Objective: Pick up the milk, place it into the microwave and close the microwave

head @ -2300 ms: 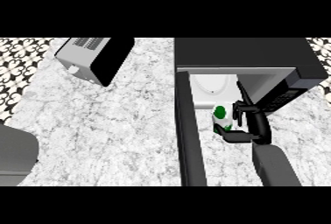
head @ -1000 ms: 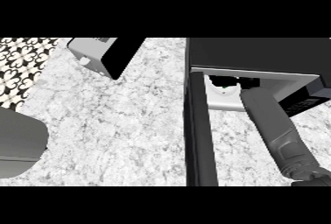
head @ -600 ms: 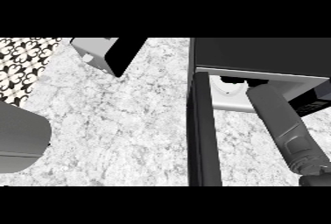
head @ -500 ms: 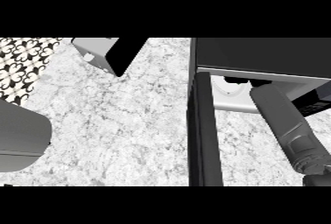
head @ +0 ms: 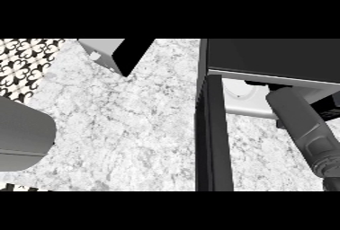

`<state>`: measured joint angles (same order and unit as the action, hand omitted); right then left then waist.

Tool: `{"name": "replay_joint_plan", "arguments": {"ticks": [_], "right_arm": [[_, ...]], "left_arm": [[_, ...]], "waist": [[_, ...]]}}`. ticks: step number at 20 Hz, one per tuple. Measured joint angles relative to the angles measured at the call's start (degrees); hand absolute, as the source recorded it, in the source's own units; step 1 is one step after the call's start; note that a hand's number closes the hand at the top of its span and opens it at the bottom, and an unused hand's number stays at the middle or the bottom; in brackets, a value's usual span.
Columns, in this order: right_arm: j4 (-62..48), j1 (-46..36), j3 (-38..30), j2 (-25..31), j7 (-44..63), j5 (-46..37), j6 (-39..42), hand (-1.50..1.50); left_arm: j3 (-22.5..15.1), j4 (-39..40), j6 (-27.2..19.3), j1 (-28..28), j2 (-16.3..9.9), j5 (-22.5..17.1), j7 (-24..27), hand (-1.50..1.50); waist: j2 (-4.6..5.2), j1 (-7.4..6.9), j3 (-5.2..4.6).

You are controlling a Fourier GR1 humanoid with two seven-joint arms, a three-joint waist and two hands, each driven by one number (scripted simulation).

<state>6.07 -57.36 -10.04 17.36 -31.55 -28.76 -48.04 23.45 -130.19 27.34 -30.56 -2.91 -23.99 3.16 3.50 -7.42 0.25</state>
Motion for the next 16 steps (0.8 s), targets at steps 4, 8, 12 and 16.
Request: {"name": "replay_joint_plan", "arguments": {"ticks": [4, 8, 12, 16], "right_arm": [[0.4, -0.3, 0.2, -0.5, -2.3, -0.2, 1.6, -1.50], [0.8, -1.1, -0.3, -0.7, -4.8, 0.3, 5.1, -1.50], [0.9, -1.5, -1.3, -1.4, -7.2, 1.5, 9.1, -1.50], [0.9, -1.7, -3.3, -2.3, -9.2, 3.7, 14.2, -1.50]], "left_arm": [[-0.2, 1.0, 0.6, 0.6, -0.3, 1.2, 0.5, -1.50], [-1.6, 1.4, 1.7, 1.1, -0.7, 2.6, 0.2, -1.50], [-2.9, 2.5, 2.9, 2.1, -1.1, 3.0, 0.2, -1.50], [-5.0, 2.6, 4.2, 2.7, -1.1, 3.4, -0.1, -1.50]], "waist": [[-0.11, -0.01, 0.08], [-0.16, 0.19, 0.13], [-0.25, 0.51, 0.12], [-0.49, 1.10, 0.15]]}}
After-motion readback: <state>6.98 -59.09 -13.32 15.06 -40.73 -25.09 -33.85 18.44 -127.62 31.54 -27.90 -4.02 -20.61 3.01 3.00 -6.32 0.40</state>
